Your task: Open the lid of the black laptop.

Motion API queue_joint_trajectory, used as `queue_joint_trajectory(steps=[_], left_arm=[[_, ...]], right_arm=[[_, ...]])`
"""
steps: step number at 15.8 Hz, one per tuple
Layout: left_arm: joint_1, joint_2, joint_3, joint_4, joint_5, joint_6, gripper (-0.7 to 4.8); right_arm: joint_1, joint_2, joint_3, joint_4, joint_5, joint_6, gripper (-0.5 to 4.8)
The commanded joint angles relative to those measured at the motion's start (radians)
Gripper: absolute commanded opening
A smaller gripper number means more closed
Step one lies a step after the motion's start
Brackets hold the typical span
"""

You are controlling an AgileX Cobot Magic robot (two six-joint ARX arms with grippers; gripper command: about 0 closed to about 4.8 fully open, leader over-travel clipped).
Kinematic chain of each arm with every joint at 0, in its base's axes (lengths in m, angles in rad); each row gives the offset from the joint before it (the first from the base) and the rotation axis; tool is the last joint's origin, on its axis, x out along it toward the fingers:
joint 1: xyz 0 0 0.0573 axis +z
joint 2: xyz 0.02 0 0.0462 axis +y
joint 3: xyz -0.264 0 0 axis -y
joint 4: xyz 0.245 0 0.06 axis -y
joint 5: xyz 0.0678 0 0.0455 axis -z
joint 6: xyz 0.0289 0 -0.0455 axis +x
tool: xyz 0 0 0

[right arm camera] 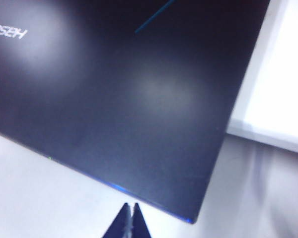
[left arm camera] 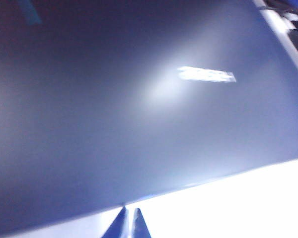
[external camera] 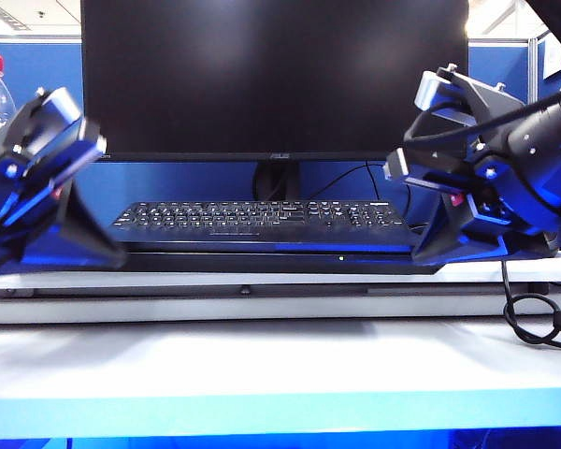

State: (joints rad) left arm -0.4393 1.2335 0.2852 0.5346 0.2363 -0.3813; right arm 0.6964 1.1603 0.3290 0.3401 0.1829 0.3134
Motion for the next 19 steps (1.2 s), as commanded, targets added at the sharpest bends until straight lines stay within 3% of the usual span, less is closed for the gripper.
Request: queue_joint_trajectory(steps=[1,19], left_arm=[[0.000,-0.002,0.003,0.021,0.052,0.000,0.24],[0.000,-0.002,0.003,0.045,-0.068,0.032,0.24]], right_arm=[[0.000,0.000,0.003,0.020,0.001,-0.004,-0.01],[-0.013,0.027,0.004,0.046,0.000,-0.030,-0.01]])
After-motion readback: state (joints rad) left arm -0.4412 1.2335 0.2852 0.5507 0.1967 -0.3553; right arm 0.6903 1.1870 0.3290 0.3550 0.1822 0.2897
